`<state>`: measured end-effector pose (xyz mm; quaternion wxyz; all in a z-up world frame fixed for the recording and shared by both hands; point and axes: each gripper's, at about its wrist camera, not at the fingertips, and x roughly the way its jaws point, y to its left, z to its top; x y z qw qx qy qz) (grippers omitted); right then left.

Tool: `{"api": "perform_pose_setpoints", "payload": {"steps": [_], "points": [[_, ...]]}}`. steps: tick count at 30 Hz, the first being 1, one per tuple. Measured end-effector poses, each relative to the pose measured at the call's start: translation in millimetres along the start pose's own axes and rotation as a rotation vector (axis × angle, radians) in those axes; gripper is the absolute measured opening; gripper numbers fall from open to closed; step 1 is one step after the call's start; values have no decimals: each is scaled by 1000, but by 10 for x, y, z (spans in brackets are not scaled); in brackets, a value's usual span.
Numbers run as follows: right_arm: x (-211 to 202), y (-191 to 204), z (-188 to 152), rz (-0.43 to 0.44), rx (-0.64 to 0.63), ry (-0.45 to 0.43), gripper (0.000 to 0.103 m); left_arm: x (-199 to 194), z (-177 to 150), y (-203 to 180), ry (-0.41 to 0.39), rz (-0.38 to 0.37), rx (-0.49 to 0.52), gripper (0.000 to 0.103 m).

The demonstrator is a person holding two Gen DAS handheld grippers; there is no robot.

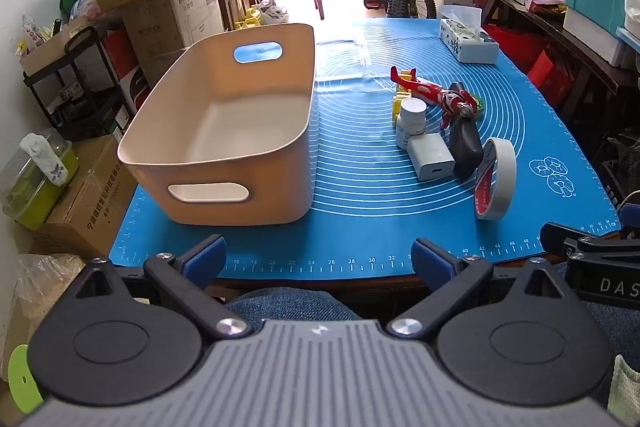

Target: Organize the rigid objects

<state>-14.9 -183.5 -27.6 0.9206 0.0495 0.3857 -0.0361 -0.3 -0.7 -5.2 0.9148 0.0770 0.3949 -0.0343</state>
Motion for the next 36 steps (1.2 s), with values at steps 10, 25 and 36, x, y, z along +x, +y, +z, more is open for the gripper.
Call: {"api": "perform_pose_setpoints", "payload": {"steps": [10,25,36], "points": [[-2,9,2,-1,0,2,100,-24,23,2,-5,4,8,98],[18,-12,-9,-2,3,5,100,-24,20,-1,-5,6,8,98],[19,-9,-5,-2,2,7,100,-23,20,-3,-5,6,9,98]]}}
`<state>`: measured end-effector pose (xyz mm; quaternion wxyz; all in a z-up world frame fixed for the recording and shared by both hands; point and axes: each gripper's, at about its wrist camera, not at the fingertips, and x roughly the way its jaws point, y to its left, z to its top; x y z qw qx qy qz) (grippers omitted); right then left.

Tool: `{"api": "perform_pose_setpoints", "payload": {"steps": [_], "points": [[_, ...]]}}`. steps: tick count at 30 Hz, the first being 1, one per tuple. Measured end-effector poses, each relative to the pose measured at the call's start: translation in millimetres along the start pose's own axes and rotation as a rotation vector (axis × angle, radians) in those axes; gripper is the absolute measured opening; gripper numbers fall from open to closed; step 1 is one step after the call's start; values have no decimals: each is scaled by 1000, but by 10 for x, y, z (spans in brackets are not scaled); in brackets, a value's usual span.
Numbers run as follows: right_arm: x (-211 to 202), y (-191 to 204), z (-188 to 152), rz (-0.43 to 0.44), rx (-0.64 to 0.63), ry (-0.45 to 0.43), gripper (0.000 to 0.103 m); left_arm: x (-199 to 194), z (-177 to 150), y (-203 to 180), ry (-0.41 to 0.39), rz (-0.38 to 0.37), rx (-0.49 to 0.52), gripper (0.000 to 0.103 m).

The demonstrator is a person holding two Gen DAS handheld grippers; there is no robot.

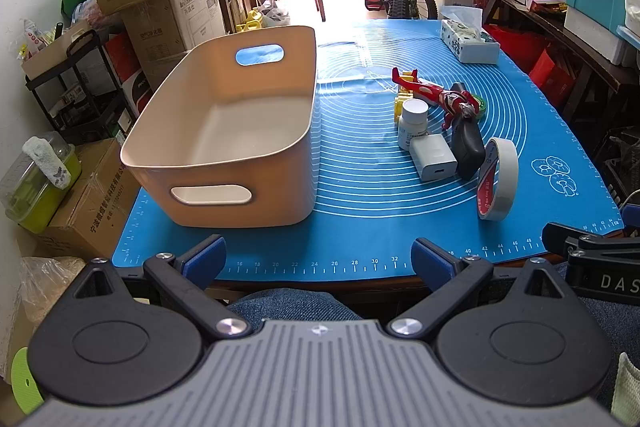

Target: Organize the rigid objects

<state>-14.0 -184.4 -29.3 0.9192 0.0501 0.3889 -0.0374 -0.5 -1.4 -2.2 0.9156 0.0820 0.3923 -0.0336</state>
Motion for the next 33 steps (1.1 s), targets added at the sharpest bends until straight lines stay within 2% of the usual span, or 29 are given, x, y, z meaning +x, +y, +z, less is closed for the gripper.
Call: {"api": "perform_pose_setpoints", "payload": {"steps": [33], "points": [[10,-27,-11,-8,5,-3,100,-9,8,3,-3,5,2,98]]}}
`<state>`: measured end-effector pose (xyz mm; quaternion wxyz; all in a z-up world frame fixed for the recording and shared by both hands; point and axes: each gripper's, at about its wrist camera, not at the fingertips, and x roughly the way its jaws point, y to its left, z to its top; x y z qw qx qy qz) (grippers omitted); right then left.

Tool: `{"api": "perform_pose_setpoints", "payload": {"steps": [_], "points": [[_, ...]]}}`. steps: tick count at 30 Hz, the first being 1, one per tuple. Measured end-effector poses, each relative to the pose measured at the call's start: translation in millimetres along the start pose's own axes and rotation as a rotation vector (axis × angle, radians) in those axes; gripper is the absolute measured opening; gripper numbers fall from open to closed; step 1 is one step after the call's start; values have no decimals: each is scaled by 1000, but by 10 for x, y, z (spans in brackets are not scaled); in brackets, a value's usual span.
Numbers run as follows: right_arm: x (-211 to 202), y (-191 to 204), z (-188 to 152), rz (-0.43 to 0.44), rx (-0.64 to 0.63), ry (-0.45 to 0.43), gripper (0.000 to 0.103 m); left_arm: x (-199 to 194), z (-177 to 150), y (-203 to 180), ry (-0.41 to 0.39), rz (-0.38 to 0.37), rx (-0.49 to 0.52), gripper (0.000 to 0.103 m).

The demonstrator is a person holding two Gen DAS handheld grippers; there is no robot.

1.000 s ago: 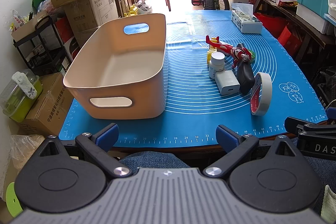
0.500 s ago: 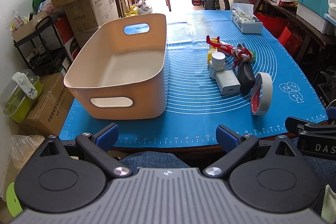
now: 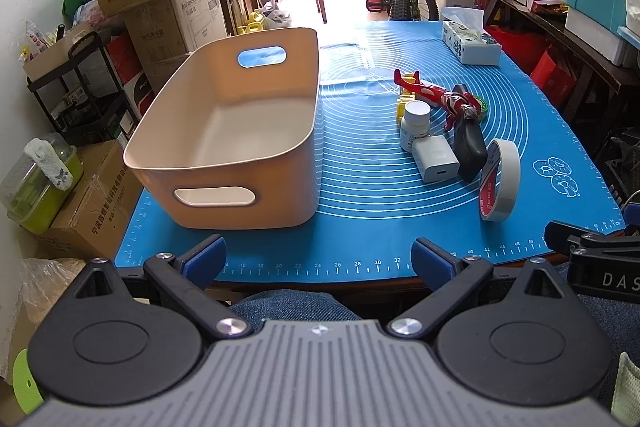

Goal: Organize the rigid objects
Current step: 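Move the left tool over the basket while the right tool reaches the white tape roll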

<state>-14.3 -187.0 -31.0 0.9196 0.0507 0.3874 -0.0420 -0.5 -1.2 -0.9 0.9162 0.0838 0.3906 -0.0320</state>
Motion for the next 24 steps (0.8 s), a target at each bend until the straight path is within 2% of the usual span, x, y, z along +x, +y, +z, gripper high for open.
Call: {"api": "perform_pose_setpoints", "payload": {"steps": [8,12,18,24], "points": [[-45,28,61,6,6,-8,100,-25,48,105,1,23,2,98],[-61,49,127,17,7,-20,100,-36,128,223,3,16,-29,98],[-4,136,288,24,-10,-45,100,-12,351,433,-18,46,-33,98],[154,192,528,22,9,-52,100,131,601,662,-1,70,-14,98]]}}
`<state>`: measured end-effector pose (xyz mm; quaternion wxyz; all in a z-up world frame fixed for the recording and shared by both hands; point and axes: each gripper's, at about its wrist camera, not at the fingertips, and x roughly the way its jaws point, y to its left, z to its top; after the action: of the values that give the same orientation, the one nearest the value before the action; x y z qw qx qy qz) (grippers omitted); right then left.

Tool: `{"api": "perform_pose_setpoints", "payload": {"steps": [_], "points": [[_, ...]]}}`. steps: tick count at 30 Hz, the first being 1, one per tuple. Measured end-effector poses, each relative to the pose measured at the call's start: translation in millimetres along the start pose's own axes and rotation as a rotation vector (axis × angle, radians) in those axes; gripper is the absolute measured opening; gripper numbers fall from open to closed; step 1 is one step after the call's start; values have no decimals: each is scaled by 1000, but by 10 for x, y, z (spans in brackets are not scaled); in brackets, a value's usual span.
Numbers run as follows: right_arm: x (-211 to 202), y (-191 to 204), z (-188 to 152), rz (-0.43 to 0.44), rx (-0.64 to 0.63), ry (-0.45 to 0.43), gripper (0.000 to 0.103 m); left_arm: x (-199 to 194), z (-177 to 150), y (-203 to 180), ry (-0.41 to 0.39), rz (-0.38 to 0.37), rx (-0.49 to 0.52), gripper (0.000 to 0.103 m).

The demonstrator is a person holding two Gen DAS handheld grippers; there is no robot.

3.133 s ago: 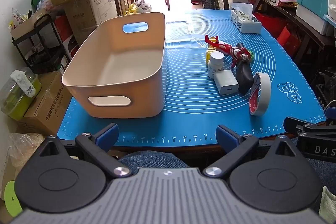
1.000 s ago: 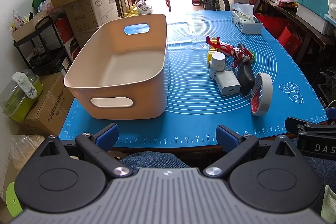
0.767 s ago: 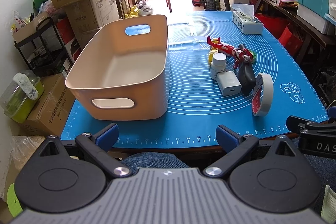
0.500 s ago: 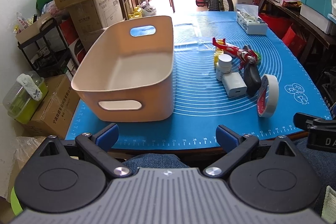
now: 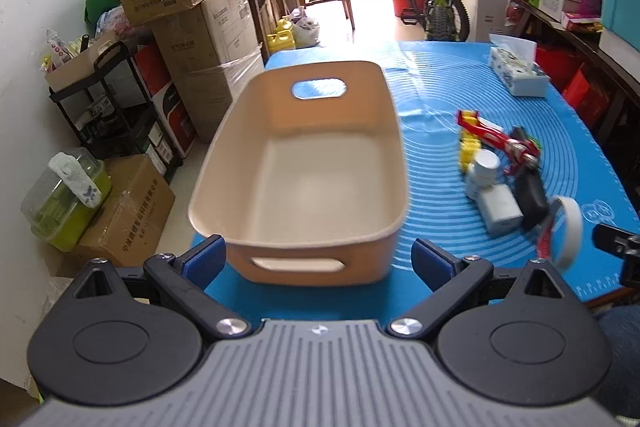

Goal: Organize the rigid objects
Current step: 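Move the left tool over the basket while the right tool reaches the white tape roll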

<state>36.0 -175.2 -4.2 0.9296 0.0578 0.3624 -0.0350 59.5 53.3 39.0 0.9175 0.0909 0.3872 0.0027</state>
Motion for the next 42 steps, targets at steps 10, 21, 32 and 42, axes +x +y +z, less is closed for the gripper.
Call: {"api": "perform_pose_setpoints", "payload": {"steps": [10,21,32,42], "points": [[373,47,195,-31,33,40,100,459,434,502,26,77,-60,98],[791,154,196,-116,17,133,99,1125,562,885,144,140,-151,98],[1039,244,124,-185,-6,194,95,1492,421,1101,229,104,-196,81],[1061,188,106,-203,29,217,77,1569,388,1082,271,56,-182,21]]}}
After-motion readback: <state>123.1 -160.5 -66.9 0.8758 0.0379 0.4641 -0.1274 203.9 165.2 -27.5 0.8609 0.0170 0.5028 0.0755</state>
